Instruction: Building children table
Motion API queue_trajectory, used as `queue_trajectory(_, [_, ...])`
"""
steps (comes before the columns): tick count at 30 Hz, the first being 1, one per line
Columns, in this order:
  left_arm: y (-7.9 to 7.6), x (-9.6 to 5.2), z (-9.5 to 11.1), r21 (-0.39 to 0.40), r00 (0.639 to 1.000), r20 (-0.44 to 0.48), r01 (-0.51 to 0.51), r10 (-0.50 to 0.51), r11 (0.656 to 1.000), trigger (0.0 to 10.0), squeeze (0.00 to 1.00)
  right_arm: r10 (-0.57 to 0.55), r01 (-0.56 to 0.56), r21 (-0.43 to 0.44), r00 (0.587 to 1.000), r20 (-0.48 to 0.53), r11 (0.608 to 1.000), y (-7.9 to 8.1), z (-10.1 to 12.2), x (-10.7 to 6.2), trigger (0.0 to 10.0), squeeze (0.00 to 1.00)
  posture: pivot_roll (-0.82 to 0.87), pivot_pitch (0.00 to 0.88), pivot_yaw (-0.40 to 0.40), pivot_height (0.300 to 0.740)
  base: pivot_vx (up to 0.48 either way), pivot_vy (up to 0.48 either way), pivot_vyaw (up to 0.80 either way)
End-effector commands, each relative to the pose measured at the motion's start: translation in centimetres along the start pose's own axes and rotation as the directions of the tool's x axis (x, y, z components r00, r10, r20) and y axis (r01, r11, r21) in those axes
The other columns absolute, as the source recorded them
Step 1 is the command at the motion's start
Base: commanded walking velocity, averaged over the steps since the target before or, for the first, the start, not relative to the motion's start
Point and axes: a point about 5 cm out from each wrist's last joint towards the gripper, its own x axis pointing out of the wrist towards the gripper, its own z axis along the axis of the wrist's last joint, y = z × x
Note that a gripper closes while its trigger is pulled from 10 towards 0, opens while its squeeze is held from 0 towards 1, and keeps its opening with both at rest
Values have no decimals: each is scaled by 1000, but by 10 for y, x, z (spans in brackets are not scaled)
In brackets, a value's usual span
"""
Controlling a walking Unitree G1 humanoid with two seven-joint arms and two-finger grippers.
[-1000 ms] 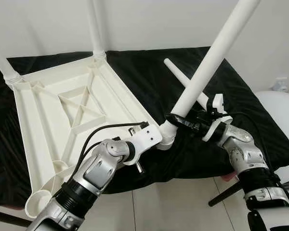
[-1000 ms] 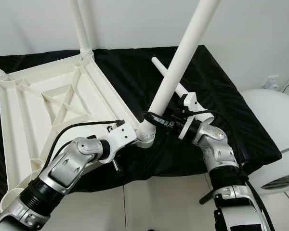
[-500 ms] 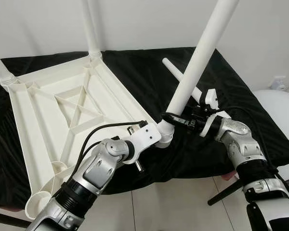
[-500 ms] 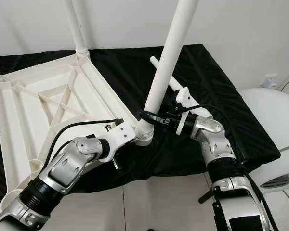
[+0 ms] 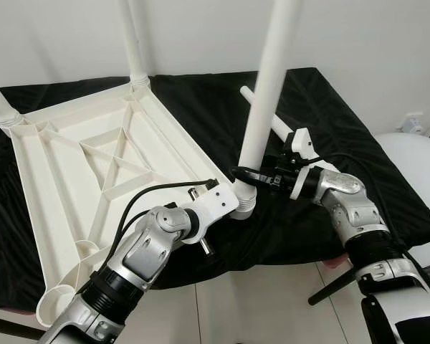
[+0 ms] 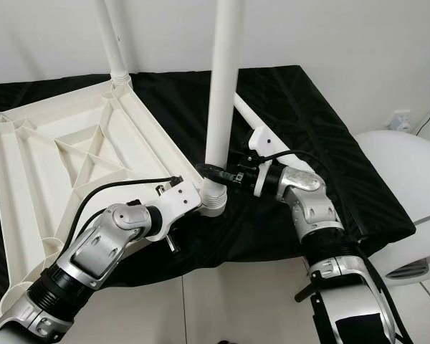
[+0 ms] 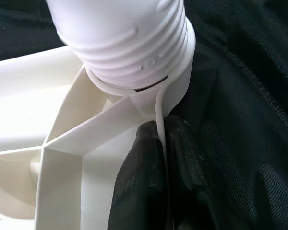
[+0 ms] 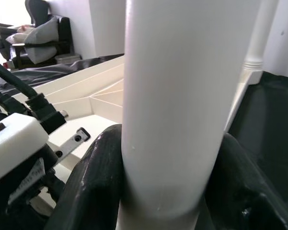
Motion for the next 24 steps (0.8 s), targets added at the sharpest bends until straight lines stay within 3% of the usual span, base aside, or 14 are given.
queue_trajectory(1, [-5, -2, -2, 33, 1000, -12, 14, -13, 999, 10000, 0, -53, 80, 103, 967, -251, 991, 10, -56, -13, 10000, 0, -84, 169, 48, 740, 0, 0, 0])
queue_trajectory(7, [-5, -2, -1, 32, 1000, -13, 12, -11, 999, 10000, 0, -33, 65, 116, 965, -258, 991, 15, -61, -12, 10000, 0, -81, 170, 47, 740, 0, 0, 0])
queue_trajectory(24, [-7, -2, -2, 23, 1000, -10, 10, -10, 1000, 10000, 0, -84, 117, 132, 969, -232, 984, 33, -74, -33, 10000, 0, -87, 173, 42, 740, 0, 0, 0])
